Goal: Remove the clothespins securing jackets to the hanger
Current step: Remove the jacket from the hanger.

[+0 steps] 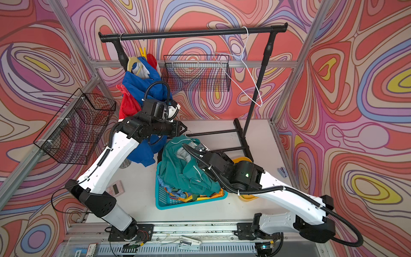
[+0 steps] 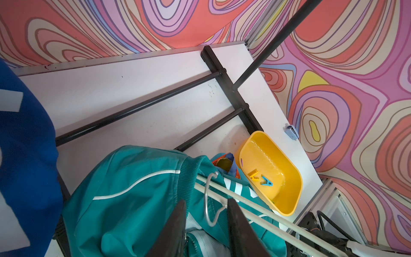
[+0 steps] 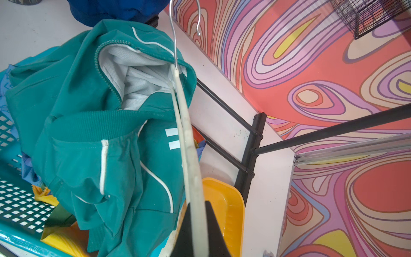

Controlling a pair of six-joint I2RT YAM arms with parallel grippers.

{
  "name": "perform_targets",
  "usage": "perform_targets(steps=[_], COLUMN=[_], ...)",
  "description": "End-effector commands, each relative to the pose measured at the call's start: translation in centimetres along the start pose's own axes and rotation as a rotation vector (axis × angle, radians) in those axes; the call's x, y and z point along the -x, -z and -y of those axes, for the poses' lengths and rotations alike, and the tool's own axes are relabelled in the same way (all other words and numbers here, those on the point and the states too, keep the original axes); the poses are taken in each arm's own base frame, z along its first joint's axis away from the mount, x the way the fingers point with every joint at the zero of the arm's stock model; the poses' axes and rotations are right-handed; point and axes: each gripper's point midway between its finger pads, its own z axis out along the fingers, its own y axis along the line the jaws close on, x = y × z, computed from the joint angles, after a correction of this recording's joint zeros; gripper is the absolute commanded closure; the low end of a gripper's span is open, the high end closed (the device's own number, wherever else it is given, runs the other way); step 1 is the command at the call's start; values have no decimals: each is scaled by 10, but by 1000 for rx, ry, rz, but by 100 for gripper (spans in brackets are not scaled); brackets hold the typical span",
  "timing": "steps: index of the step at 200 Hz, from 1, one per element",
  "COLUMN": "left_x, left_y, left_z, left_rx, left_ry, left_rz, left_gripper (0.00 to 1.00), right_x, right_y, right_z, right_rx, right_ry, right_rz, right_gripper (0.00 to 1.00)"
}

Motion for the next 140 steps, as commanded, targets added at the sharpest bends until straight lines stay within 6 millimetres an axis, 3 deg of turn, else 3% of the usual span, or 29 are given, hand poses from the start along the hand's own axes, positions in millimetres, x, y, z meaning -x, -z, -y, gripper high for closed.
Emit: perform_targets(steps=[1,36,73,140], left_x=[-5,-9,-11,-20], left_y=[-2,-10,-12,-14], left_z=[0,-3,-10,-19], left_rx=[-11,-2,21,42], left_ry=[18,38,53,72], left_rz=[-16,-47,-63,-91], left_gripper=[67,70,81,80], right_x=[1,4,4,8], right_y=[2,3,4,8], right_z=[11,10,9,14], right_rx=[-68,-88,-122,-164], right_ry=[-6,15,39,34], right_rz=[2,2,1,21], right_gripper=[100,100,100,100])
